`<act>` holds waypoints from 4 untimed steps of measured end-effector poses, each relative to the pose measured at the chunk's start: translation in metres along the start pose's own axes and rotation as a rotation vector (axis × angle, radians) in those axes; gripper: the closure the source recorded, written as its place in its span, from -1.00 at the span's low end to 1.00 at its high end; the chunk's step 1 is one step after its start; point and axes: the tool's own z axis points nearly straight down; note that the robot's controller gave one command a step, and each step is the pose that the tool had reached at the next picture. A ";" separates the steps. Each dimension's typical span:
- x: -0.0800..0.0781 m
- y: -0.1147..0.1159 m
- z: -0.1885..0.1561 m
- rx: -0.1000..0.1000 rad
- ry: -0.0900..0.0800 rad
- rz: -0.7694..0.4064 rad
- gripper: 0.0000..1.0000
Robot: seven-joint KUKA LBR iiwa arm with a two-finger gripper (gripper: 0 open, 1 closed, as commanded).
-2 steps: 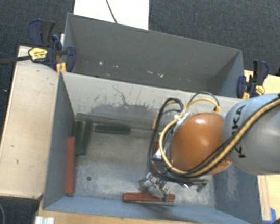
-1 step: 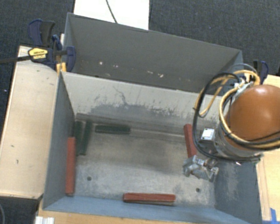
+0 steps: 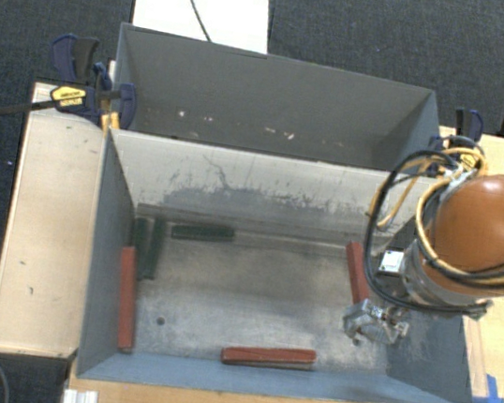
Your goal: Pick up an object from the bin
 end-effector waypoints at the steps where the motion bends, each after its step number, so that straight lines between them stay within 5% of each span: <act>1: -0.022 -0.025 -0.031 0.005 -0.004 -0.096 1.00; 2: -0.008 -0.003 -0.019 0.000 -0.002 0.065 1.00; 3: -0.014 -0.014 -0.002 -0.001 -0.001 0.059 1.00; 4: 0.044 -0.037 0.014 -0.001 0.002 0.100 1.00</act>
Offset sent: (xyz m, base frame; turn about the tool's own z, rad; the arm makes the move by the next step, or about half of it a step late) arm 0.0301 0.0084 0.0299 -0.0981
